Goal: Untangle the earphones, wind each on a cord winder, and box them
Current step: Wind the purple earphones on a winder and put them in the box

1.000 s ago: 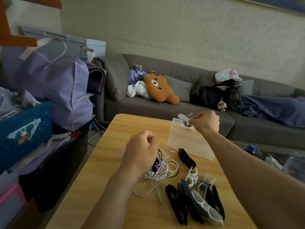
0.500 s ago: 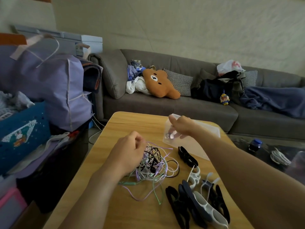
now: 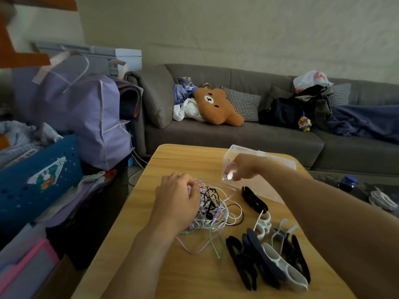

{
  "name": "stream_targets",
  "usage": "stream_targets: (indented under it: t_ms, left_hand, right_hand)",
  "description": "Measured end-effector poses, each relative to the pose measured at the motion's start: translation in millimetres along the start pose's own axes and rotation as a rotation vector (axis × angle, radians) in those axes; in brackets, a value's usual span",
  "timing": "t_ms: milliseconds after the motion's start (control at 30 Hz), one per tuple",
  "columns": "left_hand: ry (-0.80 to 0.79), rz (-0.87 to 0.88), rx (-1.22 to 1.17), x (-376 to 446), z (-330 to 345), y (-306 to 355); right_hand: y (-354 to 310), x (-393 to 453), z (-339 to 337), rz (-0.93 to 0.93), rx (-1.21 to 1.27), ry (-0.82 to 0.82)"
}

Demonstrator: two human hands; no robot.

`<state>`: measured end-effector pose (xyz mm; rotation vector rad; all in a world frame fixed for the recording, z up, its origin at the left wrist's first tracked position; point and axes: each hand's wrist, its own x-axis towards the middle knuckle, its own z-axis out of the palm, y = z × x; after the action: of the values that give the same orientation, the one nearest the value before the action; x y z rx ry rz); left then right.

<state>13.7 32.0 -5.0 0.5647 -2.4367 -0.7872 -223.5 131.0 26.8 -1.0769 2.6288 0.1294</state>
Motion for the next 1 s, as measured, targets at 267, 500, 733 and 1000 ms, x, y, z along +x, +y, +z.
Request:
stream_targets:
  t_ms: [267, 500, 733, 1000]
  left_hand:
    - [0.044, 0.113, -0.043, -5.9, -8.1, -6.7]
    - [-0.144, 0.113, 0.043, -13.3, -2.7, -3.0]
    - [-0.209, 0.001, -0.145, -6.6, -15.4, -4.6]
    - [-0.012, 0.077, -0.189, -1.5, 0.1, 7.9]
  right_hand:
    - [-23.8, -62.0, 9.6, -0.081, 0.178, 0.544]
    - [-45.5, -112.9, 59.5, -0.159, 0.505, 0.407]
    - [-41.2, -121.8, 71.6, -0.065, 0.757, 0.544]
    - [-55.3, -157.6, 28.6, -0.323, 1.215, 0.711]
